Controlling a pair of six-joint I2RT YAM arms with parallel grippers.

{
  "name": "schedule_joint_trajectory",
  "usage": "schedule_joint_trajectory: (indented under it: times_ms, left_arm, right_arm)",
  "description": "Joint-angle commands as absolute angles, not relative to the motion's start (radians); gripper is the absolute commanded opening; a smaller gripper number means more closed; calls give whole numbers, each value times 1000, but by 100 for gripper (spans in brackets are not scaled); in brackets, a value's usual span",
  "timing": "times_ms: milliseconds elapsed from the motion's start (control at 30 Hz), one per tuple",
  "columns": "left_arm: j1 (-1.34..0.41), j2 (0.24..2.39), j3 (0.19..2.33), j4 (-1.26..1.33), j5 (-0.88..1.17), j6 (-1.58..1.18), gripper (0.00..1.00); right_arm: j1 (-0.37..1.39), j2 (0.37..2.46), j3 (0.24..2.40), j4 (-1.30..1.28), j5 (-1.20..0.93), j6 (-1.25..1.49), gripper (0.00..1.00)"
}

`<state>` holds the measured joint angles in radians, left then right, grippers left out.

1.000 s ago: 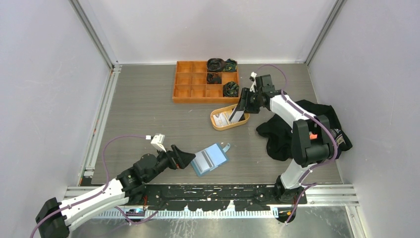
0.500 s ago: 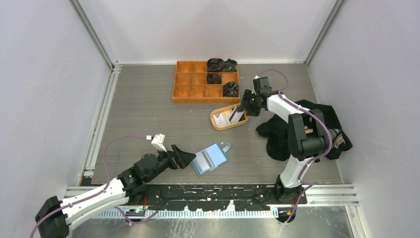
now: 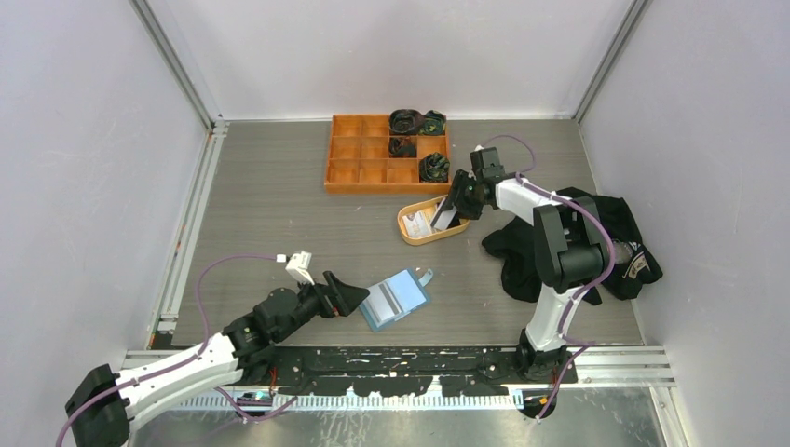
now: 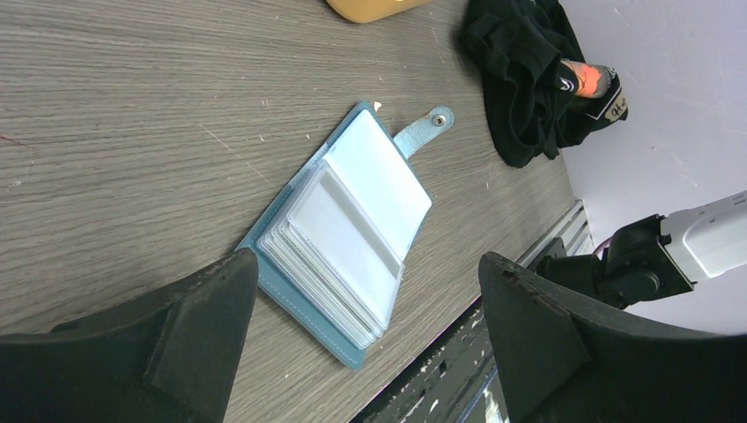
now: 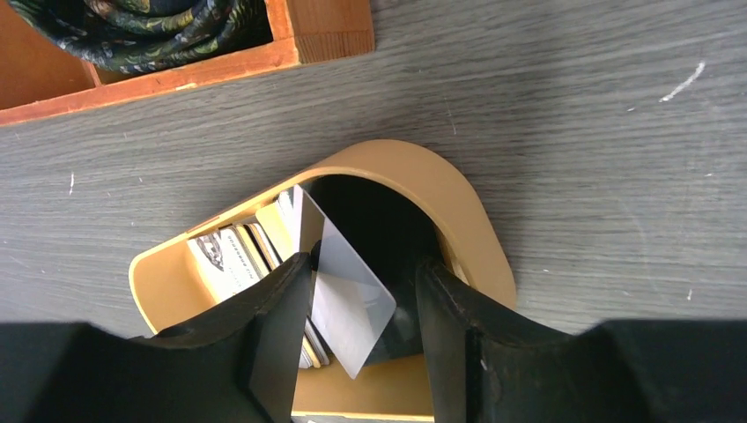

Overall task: Put the credit cards into the card holder
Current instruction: Pick up the credit card from the storage box.

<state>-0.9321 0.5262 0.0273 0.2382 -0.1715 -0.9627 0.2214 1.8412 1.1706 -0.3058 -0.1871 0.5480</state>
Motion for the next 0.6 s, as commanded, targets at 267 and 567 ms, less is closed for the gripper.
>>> schedule_joint_trajectory:
  times_ms: [267, 567]
  left_arm:
    - [-934, 541, 37, 314, -167, -964, 94]
    - [-934, 547, 41, 315, -166, -965, 94]
  right_arm:
    - [221, 1810, 1137, -170, -258, 590, 40]
    - [221, 1787, 1137, -166, -279, 575, 27]
